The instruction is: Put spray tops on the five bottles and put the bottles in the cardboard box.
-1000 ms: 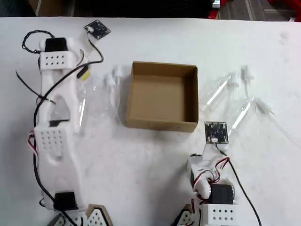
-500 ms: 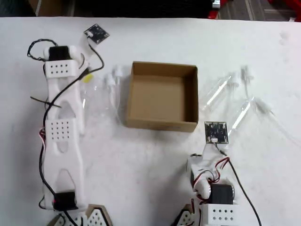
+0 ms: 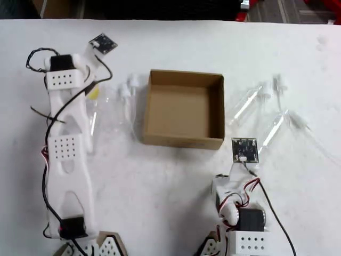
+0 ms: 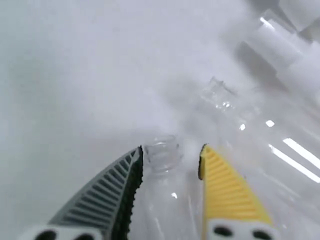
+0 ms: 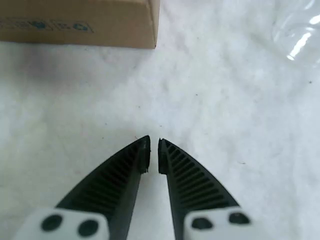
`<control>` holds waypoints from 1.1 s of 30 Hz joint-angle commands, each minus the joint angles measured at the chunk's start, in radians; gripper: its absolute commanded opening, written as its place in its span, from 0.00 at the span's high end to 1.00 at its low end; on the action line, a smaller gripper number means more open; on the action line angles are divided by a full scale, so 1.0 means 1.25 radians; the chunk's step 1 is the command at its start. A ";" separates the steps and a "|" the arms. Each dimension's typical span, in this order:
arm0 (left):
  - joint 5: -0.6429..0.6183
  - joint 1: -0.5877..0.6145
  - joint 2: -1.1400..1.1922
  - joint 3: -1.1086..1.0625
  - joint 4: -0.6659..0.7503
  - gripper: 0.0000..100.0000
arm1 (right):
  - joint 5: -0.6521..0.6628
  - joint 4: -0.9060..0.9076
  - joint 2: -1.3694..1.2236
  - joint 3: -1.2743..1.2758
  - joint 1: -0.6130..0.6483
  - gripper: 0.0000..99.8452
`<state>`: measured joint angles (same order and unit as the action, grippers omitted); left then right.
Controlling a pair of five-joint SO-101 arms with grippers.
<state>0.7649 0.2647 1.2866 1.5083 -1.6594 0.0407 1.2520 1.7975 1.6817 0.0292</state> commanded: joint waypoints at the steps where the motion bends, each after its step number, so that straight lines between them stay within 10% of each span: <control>1: 0.011 0.008 -0.013 -0.011 0.037 0.82 | -0.005 0.007 0.002 0.007 -0.003 0.99; 22: 0.002 -0.047 -0.079 0.033 -0.104 0.98 | -0.005 0.007 0.002 0.007 -0.003 0.99; 33: -0.285 -0.058 -0.347 0.015 -0.108 0.98 | -0.005 0.007 0.002 0.007 -0.003 0.99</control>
<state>0.4780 0.2217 1.0134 1.5083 -1.7791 0.0407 1.2520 1.7975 1.6817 0.0292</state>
